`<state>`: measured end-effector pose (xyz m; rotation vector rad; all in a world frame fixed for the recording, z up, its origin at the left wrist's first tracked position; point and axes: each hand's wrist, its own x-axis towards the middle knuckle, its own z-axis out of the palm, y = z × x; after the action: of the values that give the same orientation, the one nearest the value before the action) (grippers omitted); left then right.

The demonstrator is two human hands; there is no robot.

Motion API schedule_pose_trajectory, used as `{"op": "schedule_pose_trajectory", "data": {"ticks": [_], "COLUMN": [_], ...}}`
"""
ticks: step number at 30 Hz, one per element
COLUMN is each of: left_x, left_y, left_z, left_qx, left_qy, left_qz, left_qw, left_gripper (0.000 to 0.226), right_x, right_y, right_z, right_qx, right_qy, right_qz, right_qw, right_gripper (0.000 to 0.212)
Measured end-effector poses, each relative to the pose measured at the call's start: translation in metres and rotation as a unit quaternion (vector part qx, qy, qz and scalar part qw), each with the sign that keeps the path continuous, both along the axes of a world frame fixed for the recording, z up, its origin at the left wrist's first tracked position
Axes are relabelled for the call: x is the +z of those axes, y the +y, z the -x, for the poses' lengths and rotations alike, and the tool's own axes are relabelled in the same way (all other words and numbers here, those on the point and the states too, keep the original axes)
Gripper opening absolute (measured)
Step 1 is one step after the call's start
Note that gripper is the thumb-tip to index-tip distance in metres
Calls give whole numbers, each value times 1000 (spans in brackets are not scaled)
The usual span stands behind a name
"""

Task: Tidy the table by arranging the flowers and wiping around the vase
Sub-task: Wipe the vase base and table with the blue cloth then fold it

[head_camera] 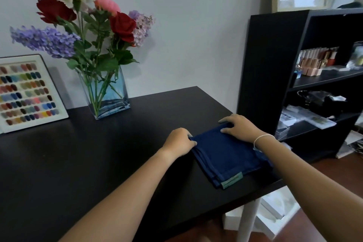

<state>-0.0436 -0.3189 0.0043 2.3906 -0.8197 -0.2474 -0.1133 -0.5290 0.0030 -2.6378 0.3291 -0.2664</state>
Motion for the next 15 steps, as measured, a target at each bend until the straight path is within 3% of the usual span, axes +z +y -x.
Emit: {"op": "schedule_pose_trajectory", "data": {"ticks": [5,11,15], "left_x": [3,3,8], "left_y": [-1,9,19], "left_z": [0,-2,-5], "left_qx": [-5,8,25], "left_qy": [9,37,81], "left_qz": [-17,70,137], "left_qw": [1000,997,987], "left_gripper": [15,5,3], "right_x": [1,8,15], "right_y": [-3,-2,7], "right_z": [-1,2,2], "right_qx": [-15,3,12], "right_qy": [2,-7,-54], "right_qz": [2,-10,-92], "right_qw": [1000,1000,994], "right_gripper": [19,12,9]}}
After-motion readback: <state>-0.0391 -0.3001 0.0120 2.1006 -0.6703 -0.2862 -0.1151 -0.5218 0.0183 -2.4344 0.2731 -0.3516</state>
